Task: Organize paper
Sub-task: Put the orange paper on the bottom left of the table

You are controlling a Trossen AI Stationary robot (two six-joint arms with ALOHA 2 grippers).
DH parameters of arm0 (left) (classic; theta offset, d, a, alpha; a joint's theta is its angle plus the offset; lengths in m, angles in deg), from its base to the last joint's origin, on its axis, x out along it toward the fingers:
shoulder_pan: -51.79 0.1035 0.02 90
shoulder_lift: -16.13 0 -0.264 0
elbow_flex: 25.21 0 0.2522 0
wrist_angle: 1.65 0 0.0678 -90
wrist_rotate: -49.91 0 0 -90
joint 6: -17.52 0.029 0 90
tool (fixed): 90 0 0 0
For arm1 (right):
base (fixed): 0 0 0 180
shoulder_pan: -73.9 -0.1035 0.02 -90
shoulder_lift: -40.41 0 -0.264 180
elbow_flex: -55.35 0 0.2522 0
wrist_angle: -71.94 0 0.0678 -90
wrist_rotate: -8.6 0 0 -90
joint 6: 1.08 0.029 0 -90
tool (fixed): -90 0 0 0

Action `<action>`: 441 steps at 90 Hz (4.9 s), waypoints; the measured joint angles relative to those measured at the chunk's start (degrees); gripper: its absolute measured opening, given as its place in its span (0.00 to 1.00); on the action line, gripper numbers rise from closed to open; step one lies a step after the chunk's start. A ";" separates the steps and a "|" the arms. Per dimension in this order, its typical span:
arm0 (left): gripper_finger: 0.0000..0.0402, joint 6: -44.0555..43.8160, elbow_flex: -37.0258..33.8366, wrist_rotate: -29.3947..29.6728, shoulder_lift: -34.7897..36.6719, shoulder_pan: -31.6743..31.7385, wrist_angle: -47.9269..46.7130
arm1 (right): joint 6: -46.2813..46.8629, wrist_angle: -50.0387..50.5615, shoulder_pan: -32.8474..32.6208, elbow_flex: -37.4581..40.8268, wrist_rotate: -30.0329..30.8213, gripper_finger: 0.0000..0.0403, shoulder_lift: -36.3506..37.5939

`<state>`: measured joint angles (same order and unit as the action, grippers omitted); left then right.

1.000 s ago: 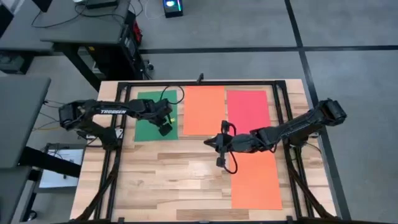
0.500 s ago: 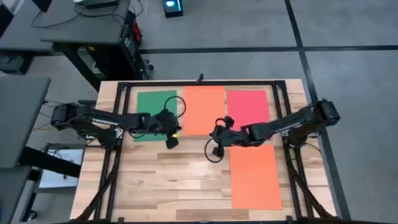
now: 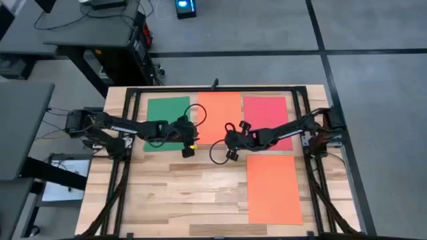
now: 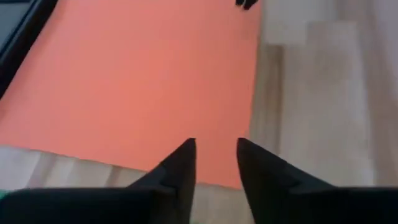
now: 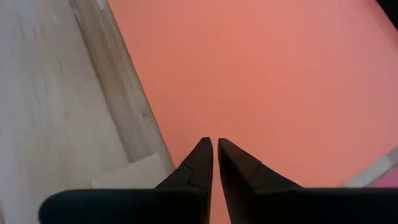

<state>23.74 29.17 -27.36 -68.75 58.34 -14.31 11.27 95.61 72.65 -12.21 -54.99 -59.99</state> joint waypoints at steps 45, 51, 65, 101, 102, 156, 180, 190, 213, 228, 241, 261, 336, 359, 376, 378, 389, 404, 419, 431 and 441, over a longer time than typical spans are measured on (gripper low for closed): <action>0.40 11.20 5.59 -0.09 -7.79 -0.13 -1.00 | -9.41 -5.34 6.58 -0.35 -0.90 0.22 0.31; 0.40 12.31 5.54 -0.84 -7.50 -0.11 -1.45 | -9.41 -5.55 7.28 -0.35 -0.90 0.22 0.31; 0.40 13.12 5.59 -2.15 -8.40 -0.11 -3.77 | -9.99 -5.60 8.18 -0.35 -0.92 0.22 0.31; 0.40 12.11 5.51 -5.90 -8.99 0.30 -2.92 | -10.91 -6.51 9.63 -0.35 -0.94 0.22 0.31; 0.40 12.11 5.51 -6.01 -9.01 0.30 -2.92 | -10.91 -6.53 9.63 -0.35 -0.95 0.22 0.31; 0.40 11.04 5.53 -6.26 -13.46 1.34 -0.04 | -10.89 -8.18 9.61 -0.35 -0.99 0.22 0.33; 0.40 11.52 5.51 -3.07 -13.40 1.57 -0.03 | -10.89 -8.01 9.61 -0.35 -0.99 0.22 0.33; 0.40 11.90 5.51 -2.60 -13.40 1.59 0.08 | -10.89 -7.99 9.61 -0.35 -0.99 0.22 0.33; 0.40 12.00 5.51 -0.36 -13.36 1.59 0.10 | -10.89 -7.99 9.59 -0.35 -0.99 0.22 0.35; 0.40 12.03 5.51 0.47 -13.36 1.59 0.11 | -11.52 -7.94 9.40 -0.35 -2.24 0.22 0.35; 0.40 12.59 5.51 1.26 -13.33 1.59 0.16 | -14.54 -8.35 8.06 -0.35 -9.09 0.22 0.35; 0.40 13.38 5.51 1.44 -13.31 1.59 2.78 | -18.84 -9.24 4.69 -0.35 -10.05 0.22 0.35; 0.40 14.03 5.51 -1.49 -13.31 2.33 4.38 | -22.92 -6.08 0.36 -0.33 -8.12 0.60 -0.17; 0.40 14.06 7.29 -8.89 -13.29 1.00 1.68 | -22.48 -6.07 1.46 -0.33 -7.83 0.62 -0.17; 0.40 14.32 7.54 -9.55 -13.53 0.52 -0.10 | -22.29 -6.22 1.72 -0.33 -7.83 0.62 -0.17; 0.40 14.32 7.54 -9.52 -13.53 0.53 -0.27 | -22.26 -6.32 1.72 -0.33 -7.83 0.62 -0.17; 0.40 14.10 7.54 -9.44 -13.55 0.57 -0.26 | -22.26 -6.72 1.72 -0.33 -7.83 0.62 -0.19; 0.40 14.30 7.54 -9.40 -14.13 0.54 -0.02 | -22.26 -7.41 1.72 -0.33 -7.83 0.62 -0.19; 0.40 14.19 7.54 -8.81 -14.27 0.63 0.25 | -22.26 -7.52 1.72 -0.33 -7.83 0.62 -0.19; 0.40 14.19 7.54 -8.48 -14.27 0.63 0.16 | -22.26 -7.58 1.72 -0.33 -7.85 0.62 -0.19; 0.40 14.30 7.54 -7.63 -14.27 0.63 -0.05 | -21.38 -7.72 1.74 -0.33 -7.85 0.62 -0.19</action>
<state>38.03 36.71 -34.99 -83.03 58.97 -14.36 -10.11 87.89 74.39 -12.54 -62.84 -60.19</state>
